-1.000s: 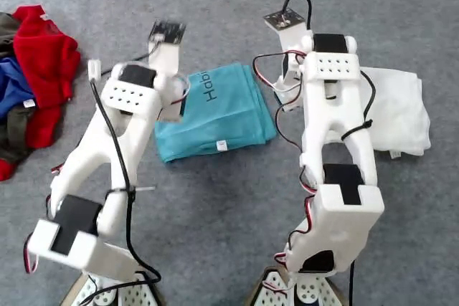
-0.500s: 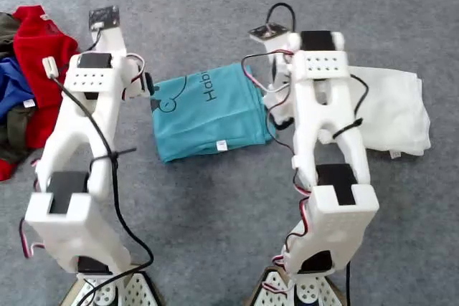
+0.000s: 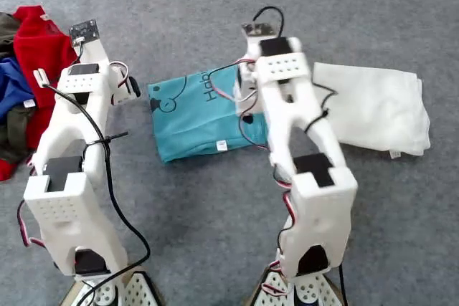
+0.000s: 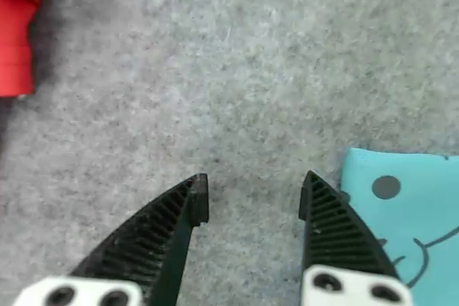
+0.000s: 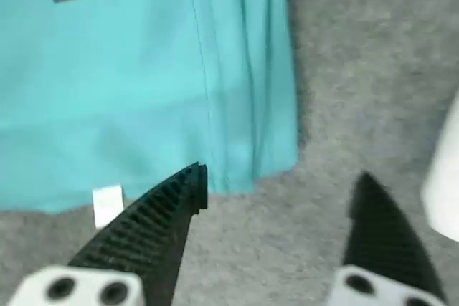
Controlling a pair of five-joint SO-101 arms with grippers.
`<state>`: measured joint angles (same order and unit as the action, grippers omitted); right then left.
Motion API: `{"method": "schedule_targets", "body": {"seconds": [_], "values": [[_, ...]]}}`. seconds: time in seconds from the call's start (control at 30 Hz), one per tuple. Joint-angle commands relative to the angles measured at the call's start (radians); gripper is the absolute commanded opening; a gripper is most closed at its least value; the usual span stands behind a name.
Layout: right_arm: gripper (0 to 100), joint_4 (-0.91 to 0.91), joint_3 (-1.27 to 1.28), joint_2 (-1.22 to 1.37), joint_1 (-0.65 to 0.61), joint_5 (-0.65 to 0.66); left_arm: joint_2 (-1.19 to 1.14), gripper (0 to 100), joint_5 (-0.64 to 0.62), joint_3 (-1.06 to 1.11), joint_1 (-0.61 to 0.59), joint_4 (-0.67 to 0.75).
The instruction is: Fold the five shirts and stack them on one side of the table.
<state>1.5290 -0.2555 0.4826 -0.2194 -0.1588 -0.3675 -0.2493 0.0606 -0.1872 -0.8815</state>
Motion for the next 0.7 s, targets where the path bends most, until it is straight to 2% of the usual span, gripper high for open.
{"method": "schedule_targets", "body": {"seconds": [0.0, 0.53, 0.6, 0.67], "values": [[41.7, -0.031, -0.047, 0.077, -0.035, -0.046, 0.012, 22, -0.005, -0.039, -0.005, 0.012], [42.3, -0.031, -0.197, 0.335, -0.038, -0.049, 0.012, 22, -0.003, -0.035, -0.004, 0.014], [40.3, -0.031, -0.197, 0.343, -0.041, -0.049, 0.012, 22, -0.003, -0.035, -0.004, 0.014], [34.2, -0.031, -0.197, 0.340, -0.041, -0.049, 0.012, 22, -0.003, -0.035, -0.004, 0.014]]}}
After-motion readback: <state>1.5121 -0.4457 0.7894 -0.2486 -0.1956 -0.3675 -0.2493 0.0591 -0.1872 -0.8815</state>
